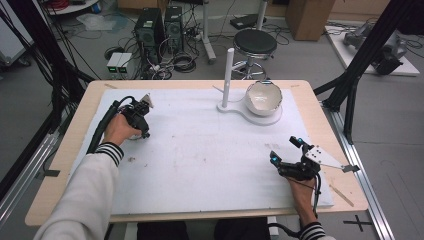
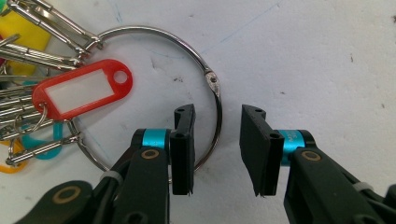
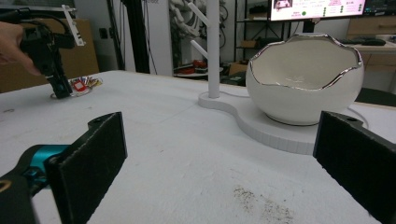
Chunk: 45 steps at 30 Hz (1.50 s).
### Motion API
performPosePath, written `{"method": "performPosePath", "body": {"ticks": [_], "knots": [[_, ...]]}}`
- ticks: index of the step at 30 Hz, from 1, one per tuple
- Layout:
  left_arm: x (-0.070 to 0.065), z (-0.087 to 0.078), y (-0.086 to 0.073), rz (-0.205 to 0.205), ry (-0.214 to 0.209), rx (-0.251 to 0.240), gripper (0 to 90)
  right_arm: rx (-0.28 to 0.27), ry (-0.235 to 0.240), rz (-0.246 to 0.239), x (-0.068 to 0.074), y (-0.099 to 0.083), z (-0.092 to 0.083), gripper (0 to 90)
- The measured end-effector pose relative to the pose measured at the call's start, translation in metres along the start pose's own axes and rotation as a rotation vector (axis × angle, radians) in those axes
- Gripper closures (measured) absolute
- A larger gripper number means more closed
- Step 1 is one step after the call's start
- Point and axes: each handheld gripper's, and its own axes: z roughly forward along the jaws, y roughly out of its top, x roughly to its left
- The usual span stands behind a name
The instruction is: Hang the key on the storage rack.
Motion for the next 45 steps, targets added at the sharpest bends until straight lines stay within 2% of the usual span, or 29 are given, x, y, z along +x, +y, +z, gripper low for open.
{"method": "performPosePath", "body": {"ticks": [7, 22, 39, 45], "knots": [[0.0027, 0.0, -0.0004, -0.01, -0.003, 0.008, 68.9, 0.0, 0.0, 0.001, 0.0001, 0.0, 0.0, 2.3], [0.0014, 0.0038, 0.0006, -0.004, 0.005, 0.016, 76.7, 0.0, -0.001, 0.001, 0.0, 0.0, 0.0, 2.3], [0.0009, 0.0051, 0.0011, -0.002, -0.012, 0.02, 85.8, 0.0, 0.001, 0.003, -0.0001, 0.0, -0.0001, 2.3], [0.0019, 0.0042, 0.0008, 0.017, -0.016, 0.023, 86.5, 0.001, 0.002, 0.004, -0.0001, 0.0001, -0.0002, 2.3]]}}
